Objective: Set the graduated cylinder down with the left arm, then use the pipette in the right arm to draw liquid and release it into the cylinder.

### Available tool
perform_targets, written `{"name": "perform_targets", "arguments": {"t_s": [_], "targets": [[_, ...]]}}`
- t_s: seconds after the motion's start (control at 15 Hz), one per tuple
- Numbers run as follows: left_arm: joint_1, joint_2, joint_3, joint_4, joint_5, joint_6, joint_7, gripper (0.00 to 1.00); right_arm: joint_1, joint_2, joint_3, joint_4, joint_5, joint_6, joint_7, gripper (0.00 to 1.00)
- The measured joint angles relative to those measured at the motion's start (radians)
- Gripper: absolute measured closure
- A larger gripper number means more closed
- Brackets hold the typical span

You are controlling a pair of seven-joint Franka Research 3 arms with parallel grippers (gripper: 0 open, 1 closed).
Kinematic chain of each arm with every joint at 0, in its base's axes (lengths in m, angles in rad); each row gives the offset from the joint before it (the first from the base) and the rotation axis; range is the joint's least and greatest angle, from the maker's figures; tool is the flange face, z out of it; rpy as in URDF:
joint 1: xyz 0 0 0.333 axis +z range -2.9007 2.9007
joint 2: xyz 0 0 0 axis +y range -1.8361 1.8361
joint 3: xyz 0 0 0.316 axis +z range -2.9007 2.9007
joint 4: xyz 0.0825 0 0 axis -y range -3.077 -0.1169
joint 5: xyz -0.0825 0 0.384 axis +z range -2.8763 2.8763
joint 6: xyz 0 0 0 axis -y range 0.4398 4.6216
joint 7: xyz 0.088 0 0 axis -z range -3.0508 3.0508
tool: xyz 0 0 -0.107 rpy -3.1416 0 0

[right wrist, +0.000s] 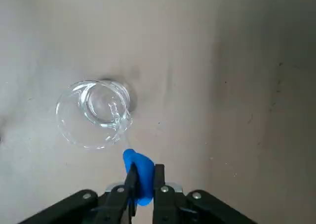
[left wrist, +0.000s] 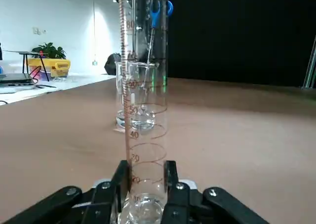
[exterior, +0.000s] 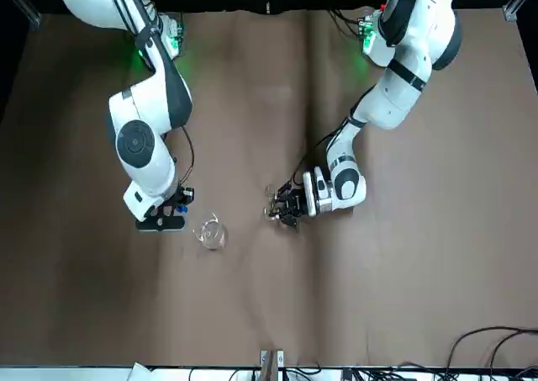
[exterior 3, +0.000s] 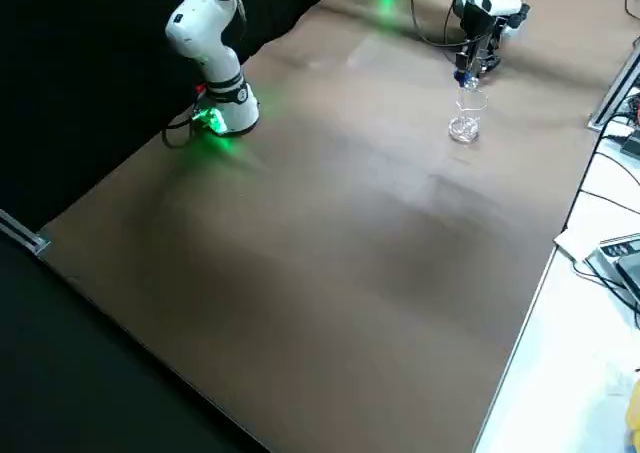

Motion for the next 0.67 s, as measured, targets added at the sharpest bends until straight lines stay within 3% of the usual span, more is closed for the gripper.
{"name": "perform_targets", "arguments": {"t_s": [0.67], "targets": [[0.001, 0.001, 0.000, 0.000, 0.000, -0.002, 0.000, 0.66, -0.003, 0.000, 0.000, 0.000, 0.002, 0.000, 0.008, 0.83]]}}
